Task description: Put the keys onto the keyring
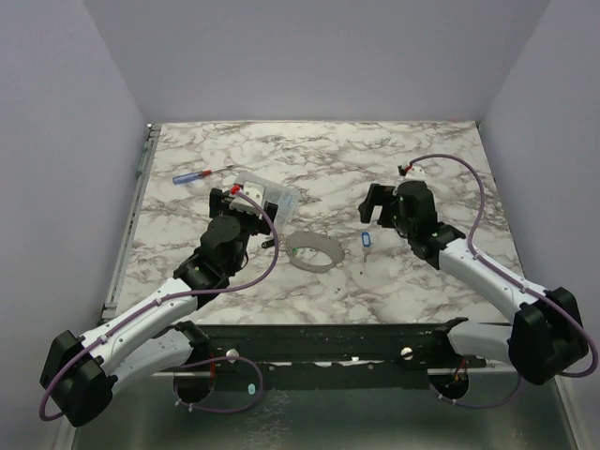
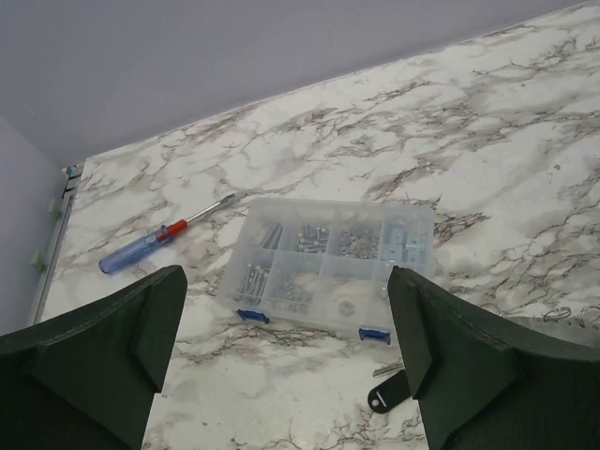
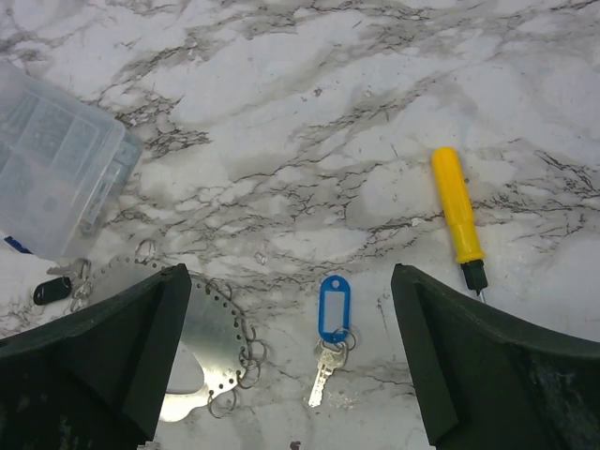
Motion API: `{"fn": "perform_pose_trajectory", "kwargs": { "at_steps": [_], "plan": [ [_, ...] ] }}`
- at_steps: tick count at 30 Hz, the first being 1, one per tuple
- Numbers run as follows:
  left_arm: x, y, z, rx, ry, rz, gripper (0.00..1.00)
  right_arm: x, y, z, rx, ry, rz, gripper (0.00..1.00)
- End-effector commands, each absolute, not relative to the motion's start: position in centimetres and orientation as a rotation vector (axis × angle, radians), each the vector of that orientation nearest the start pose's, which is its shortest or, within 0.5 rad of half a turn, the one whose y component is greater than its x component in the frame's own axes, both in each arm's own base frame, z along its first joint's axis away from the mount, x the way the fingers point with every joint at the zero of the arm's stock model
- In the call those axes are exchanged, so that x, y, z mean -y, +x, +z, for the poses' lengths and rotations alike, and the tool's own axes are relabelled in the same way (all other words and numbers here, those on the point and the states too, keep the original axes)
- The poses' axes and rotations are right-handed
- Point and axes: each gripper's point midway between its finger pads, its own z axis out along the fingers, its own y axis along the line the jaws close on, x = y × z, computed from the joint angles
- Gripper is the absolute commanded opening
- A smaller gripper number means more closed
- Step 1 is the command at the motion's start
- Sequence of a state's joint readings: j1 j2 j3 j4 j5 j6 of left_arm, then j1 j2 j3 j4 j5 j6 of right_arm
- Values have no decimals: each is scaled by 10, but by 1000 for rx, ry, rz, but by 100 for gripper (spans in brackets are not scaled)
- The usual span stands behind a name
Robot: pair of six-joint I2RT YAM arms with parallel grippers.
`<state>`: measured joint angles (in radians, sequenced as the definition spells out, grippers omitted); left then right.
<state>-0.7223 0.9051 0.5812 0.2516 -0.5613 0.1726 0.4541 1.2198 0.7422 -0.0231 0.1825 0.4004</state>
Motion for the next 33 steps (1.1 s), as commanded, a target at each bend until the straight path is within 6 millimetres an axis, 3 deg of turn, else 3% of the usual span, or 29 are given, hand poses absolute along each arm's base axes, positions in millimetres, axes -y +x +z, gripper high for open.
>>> {"fn": "perform_pose_trajectory", "kwargs": {
  "at_steps": [1, 7, 12, 17, 21, 25, 33],
  "plan": [
    [146, 308, 252, -1587, 305, -2, 97, -149, 337, 163, -2057, 90, 370, 100],
    [147, 307, 253, -1585, 309, -8, 96, -168, 317, 187, -1949, 36, 577, 100],
    [148, 308, 252, -1587, 312, -10, 97, -175, 305, 184, -1976, -53, 613, 100],
    [150, 309, 247, -1601, 328, -6, 96, -177, 300, 158, -2134, -104, 577, 97],
    [154, 308, 244, -1607, 344, -12, 96, -184, 291, 129, -2263, -113, 605, 82],
    [155, 309, 243, -1611, 351, -11, 96, -193, 281, 106, -2332, -98, 675, 73],
    [156, 308, 243, -1610, 355, -15, 96, -207, 262, 79, -2418, -47, 803, 52]
  ]
}}
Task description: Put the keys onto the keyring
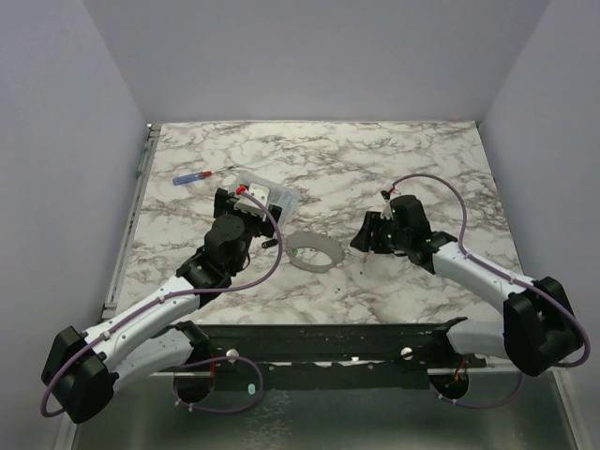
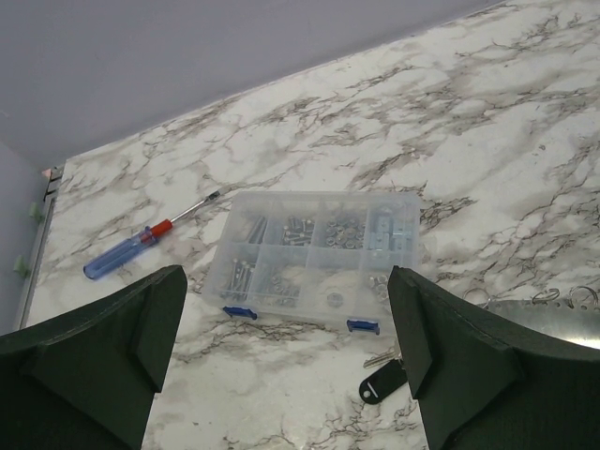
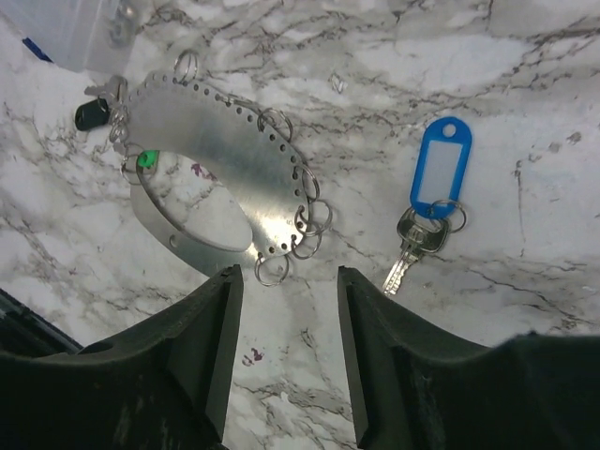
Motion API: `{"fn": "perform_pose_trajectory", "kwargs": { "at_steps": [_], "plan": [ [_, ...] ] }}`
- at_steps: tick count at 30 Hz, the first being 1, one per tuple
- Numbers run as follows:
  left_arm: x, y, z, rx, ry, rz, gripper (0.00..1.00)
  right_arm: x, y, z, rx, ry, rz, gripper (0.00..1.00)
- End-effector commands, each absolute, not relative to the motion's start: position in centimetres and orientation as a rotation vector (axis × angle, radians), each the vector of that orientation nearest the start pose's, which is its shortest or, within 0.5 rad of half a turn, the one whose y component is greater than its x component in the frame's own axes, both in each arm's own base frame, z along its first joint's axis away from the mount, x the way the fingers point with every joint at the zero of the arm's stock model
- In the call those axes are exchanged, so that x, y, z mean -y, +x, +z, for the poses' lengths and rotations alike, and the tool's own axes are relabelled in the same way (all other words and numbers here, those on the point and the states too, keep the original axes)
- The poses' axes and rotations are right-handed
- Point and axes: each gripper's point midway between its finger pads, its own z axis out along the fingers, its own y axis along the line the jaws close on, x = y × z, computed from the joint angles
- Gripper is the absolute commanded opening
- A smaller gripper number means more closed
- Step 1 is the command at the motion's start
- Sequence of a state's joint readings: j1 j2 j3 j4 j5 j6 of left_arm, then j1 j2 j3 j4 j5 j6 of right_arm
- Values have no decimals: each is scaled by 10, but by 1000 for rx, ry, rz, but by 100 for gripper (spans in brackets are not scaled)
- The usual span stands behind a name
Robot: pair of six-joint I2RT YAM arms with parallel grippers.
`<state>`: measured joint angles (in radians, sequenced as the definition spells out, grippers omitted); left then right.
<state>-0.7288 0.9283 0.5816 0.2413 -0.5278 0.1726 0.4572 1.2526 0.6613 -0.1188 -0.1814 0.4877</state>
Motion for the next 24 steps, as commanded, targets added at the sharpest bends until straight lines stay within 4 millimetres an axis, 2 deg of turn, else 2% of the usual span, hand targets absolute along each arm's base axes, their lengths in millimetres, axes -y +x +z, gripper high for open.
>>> {"fn": "perform_pose_trajectory", "kwargs": {
  "at_steps": [1, 9, 13, 20, 24],
  "plan": [
    [155, 309, 243, -1612, 355, -12, 96, -208, 259, 75, -2430, -38, 809, 51],
    [156, 309, 243, -1612, 360, -11, 96, -212, 235, 54, -2486, 55, 886, 45],
    [156, 308, 244, -1609, 360, -17, 96, -219, 230, 55, -2446, 100, 971, 45],
    [157, 308, 245, -1608, 362, -23, 96, -222, 232, 52, -2419, 204, 1008, 45],
    [157, 307, 245, -1606, 361, -22, 96, -219, 237, 48, -2402, 319, 983, 46]
  ]
}}
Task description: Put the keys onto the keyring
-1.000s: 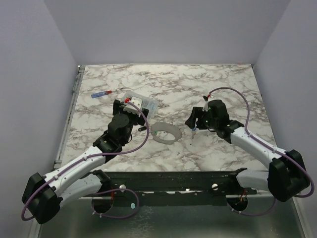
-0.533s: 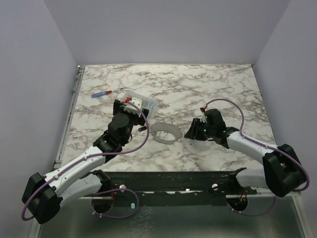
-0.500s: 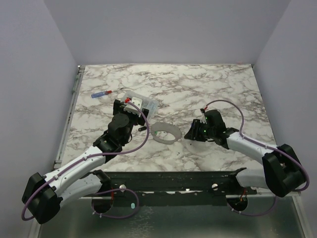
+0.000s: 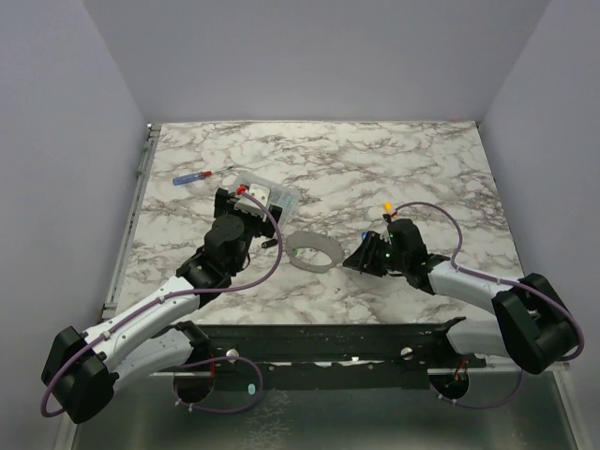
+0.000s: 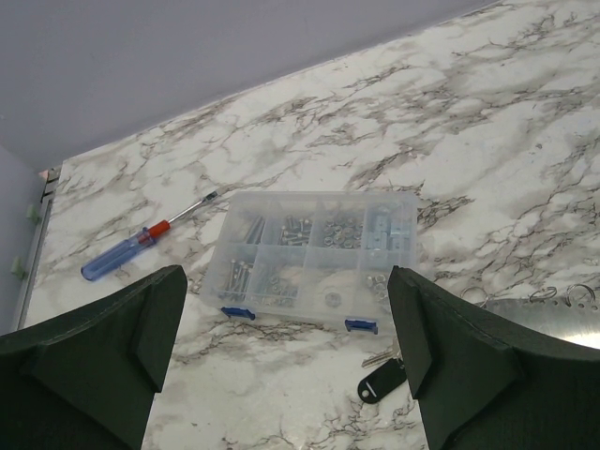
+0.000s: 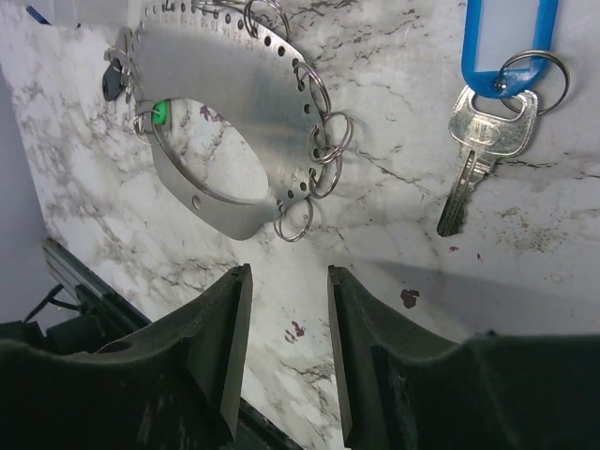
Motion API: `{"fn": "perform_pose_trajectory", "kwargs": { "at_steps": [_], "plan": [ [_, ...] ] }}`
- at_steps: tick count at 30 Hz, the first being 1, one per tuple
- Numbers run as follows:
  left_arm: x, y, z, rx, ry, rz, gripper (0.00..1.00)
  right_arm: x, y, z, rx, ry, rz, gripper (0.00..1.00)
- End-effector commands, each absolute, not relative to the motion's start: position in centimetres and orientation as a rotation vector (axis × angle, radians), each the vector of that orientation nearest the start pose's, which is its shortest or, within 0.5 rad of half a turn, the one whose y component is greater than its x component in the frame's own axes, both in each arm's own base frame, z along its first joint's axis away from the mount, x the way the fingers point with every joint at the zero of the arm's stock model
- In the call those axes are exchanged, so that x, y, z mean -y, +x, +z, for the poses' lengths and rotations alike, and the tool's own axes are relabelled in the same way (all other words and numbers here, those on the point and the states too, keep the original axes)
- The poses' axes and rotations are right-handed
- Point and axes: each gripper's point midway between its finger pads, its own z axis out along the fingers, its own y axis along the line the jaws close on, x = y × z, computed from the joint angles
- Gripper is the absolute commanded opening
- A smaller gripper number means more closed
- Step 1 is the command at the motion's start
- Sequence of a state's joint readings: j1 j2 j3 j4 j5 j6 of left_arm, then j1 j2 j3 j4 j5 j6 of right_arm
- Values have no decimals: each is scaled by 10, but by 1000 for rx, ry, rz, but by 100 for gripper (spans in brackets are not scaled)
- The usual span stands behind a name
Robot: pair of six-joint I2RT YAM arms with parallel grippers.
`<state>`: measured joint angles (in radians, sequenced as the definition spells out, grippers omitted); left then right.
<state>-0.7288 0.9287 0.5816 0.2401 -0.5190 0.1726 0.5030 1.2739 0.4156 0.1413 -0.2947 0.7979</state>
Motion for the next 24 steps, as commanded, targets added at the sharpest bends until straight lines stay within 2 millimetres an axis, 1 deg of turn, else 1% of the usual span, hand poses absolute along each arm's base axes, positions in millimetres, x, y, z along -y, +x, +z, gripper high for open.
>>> {"fn": "perform_pose_trajectory", "kwargs": {
  "at_steps": [1, 6, 10, 14, 17, 19, 21, 24],
  "plan": [
    [156, 307, 245, -1607, 363, -19, 96, -217, 238, 46, -2405, 357, 975, 47],
    [155, 307, 247, -1603, 363, -15, 96, -215, 238, 38, -2412, 532, 970, 50],
    [155, 307, 248, -1600, 363, -13, 96, -219, 238, 33, -2410, 613, 980, 51],
    [155, 307, 247, -1601, 366, -13, 96, -225, 237, 26, -2430, 640, 988, 51],
    [155, 307, 248, -1601, 366, -13, 96, -229, 236, 16, -2454, 638, 987, 51],
    [155, 307, 248, -1599, 365, -14, 96, -231, 236, 11, -2465, 637, 982, 46],
    [155, 307, 247, -1603, 368, -10, 96, -230, 236, 5, -2473, 646, 977, 44],
    [154, 307, 247, -1603, 367, -5, 96, -231, 235, 2, -2478, 652, 974, 36]
  ]
}}
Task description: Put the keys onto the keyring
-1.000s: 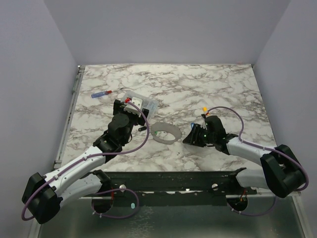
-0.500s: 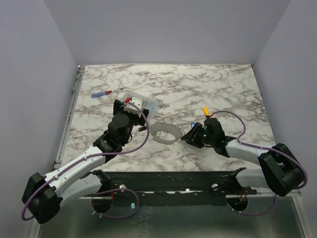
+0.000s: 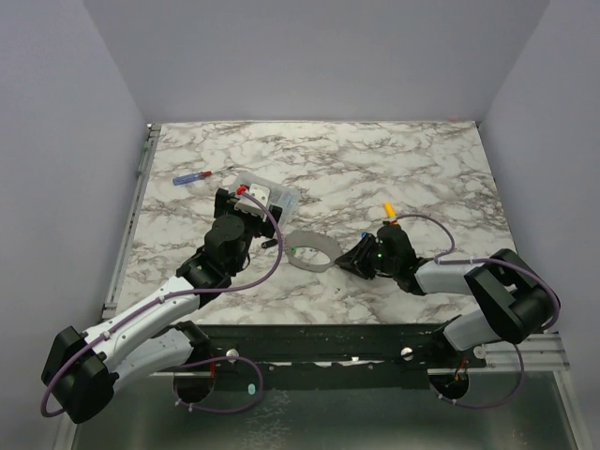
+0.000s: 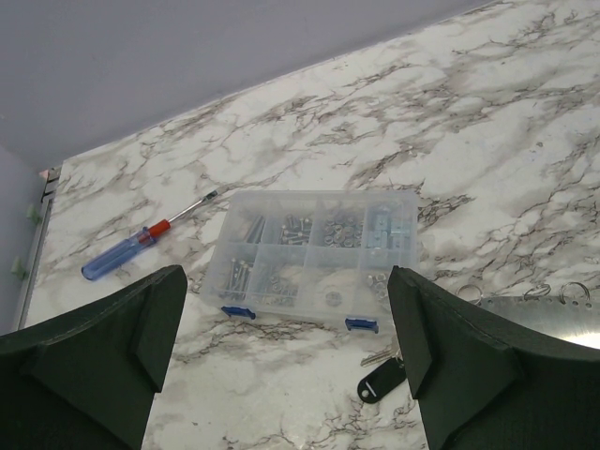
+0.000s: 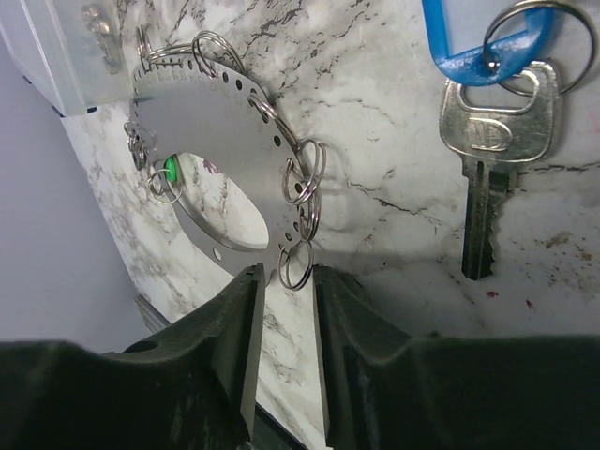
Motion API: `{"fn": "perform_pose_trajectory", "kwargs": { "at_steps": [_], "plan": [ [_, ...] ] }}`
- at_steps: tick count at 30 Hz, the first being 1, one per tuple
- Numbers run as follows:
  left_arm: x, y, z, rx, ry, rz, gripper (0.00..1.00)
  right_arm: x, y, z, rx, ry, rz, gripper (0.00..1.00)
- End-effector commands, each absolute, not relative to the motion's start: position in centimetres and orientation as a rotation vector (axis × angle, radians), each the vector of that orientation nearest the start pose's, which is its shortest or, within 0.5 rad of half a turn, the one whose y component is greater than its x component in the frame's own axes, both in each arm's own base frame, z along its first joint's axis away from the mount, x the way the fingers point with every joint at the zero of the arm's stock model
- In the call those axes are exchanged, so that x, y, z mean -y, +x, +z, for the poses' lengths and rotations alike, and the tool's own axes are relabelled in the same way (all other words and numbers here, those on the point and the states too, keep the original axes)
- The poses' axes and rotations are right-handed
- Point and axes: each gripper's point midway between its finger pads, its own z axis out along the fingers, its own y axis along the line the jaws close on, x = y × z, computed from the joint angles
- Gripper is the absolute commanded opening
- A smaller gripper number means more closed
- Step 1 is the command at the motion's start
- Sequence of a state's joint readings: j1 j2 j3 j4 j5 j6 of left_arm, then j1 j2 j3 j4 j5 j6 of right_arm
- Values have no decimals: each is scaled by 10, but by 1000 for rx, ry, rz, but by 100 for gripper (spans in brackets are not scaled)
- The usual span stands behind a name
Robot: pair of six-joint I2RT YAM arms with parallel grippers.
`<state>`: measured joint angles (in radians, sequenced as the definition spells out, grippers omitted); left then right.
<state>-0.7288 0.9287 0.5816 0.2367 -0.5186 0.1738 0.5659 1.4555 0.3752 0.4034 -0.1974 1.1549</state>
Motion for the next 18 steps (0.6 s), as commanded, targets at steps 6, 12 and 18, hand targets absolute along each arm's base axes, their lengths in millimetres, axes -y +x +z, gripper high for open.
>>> {"fn": "perform_pose_trajectory", "kwargs": {
  "at_steps": [6, 12, 18],
  "plan": [
    [154, 307, 245, -1605, 369, -2, 96, -223, 237, -3, -2472, 676, 910, 33],
    [155, 308, 245, -1605, 374, -7, 96, -213, 241, -6, -2463, 719, 836, 32],
    [156, 307, 245, -1605, 375, -10, 96, -216, 245, -6, -2469, 679, 828, 31]
  ]
}}
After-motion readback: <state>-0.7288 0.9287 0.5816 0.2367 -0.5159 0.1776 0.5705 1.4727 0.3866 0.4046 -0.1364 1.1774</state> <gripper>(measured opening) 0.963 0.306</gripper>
